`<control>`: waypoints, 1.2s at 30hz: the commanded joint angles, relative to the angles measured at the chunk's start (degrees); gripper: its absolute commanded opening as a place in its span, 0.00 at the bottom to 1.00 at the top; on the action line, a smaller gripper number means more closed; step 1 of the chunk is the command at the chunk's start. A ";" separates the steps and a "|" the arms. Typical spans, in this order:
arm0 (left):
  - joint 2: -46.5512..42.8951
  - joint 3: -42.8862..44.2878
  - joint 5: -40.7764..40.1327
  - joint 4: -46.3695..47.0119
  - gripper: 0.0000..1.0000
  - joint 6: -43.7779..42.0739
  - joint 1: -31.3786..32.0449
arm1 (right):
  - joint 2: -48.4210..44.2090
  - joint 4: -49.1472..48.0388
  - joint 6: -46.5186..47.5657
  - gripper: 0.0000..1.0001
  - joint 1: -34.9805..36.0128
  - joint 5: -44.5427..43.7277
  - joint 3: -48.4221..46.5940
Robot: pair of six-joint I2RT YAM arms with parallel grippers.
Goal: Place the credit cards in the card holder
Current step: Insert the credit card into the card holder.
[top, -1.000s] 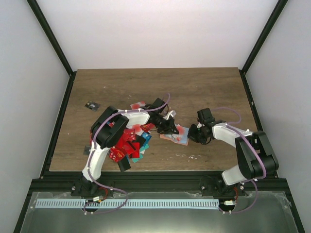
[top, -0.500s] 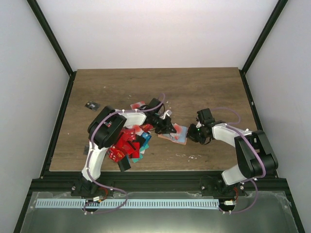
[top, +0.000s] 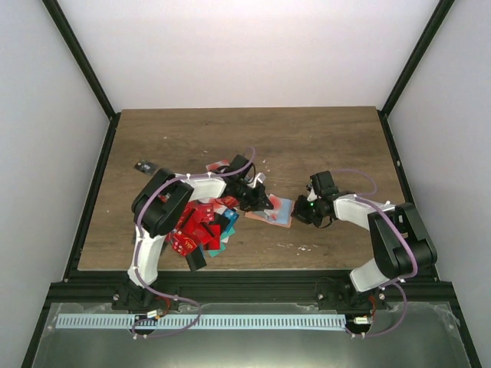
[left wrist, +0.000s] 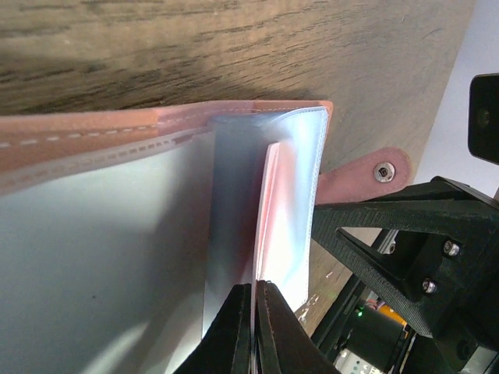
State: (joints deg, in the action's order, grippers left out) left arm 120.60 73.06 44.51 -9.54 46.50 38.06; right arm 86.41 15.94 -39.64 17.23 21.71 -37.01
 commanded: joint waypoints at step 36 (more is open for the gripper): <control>1.77 -4.22 -2.42 9.18 0.04 -4.04 -1.58 | 5.50 -2.36 1.41 0.05 0.63 1.02 1.48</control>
State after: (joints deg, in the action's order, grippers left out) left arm 121.71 70.17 44.07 1.17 44.40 36.34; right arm 88.99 10.48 -38.54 17.37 25.54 -36.82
